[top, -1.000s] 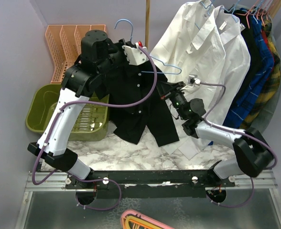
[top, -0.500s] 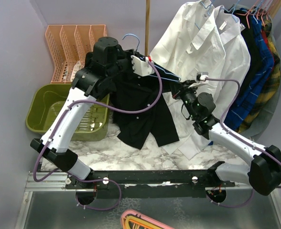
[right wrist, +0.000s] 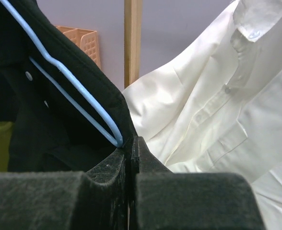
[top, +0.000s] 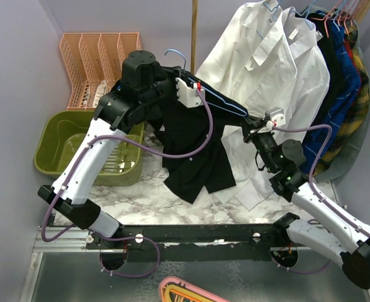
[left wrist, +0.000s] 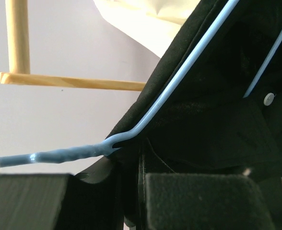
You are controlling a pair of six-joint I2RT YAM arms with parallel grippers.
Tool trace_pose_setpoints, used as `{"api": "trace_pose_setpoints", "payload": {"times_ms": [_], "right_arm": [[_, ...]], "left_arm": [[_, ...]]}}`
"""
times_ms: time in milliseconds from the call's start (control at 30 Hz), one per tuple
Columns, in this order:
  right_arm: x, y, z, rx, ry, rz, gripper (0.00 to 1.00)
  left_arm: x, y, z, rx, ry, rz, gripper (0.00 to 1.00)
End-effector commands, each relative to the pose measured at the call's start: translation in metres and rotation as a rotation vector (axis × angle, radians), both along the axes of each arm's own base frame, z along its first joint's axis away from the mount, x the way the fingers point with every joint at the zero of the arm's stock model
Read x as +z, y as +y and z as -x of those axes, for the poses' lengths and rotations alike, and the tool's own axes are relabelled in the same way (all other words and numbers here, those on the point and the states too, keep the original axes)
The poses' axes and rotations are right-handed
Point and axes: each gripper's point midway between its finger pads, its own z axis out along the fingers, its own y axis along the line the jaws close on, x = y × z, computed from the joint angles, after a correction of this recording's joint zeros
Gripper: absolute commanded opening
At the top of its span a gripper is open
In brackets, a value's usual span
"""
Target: Place the shirt on the hanger
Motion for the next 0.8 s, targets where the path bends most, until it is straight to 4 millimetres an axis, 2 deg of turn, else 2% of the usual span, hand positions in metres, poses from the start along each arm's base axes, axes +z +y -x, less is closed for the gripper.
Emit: {"api": "trace_pose_setpoints", "payload": {"times_ms": [0, 67, 200, 300, 500, 633, 767], "right_arm": [[-0.003, -0.026, -0.002, -0.098, -0.043, 0.112, 0.01], [-0.002, -0.022, -0.005, -0.086, -0.029, 0.125, 0.01], [-0.006, -0.018, -0.016, -0.090, 0.054, 0.165, 0.01], [-0.008, -0.018, -0.022, -0.102, 0.137, 0.173, 0.01], [0.010, -0.027, -0.024, -0.145, 0.174, 0.249, 0.01], [0.029, -0.038, -0.013, -0.169, 0.062, 0.325, 0.01], [0.039, -0.033, -0.004, -0.117, -0.014, 0.426, 0.01]], "left_arm": [[0.045, 0.050, 0.009, 0.119, -0.124, -0.009, 0.00], [0.045, 0.054, 0.005, 0.148, -0.147, -0.010, 0.00], [0.062, 0.071, -0.007, 0.262, -0.272, 0.010, 0.00], [0.061, 0.080, -0.010, 0.315, -0.347, -0.039, 0.00], [0.036, 0.085, -0.015, 0.333, -0.372, -0.149, 0.00], [0.028, 0.082, -0.016, 0.321, -0.341, -0.167, 0.00], [0.023, 0.083, -0.022, 0.334, -0.325, -0.194, 0.00]]}}
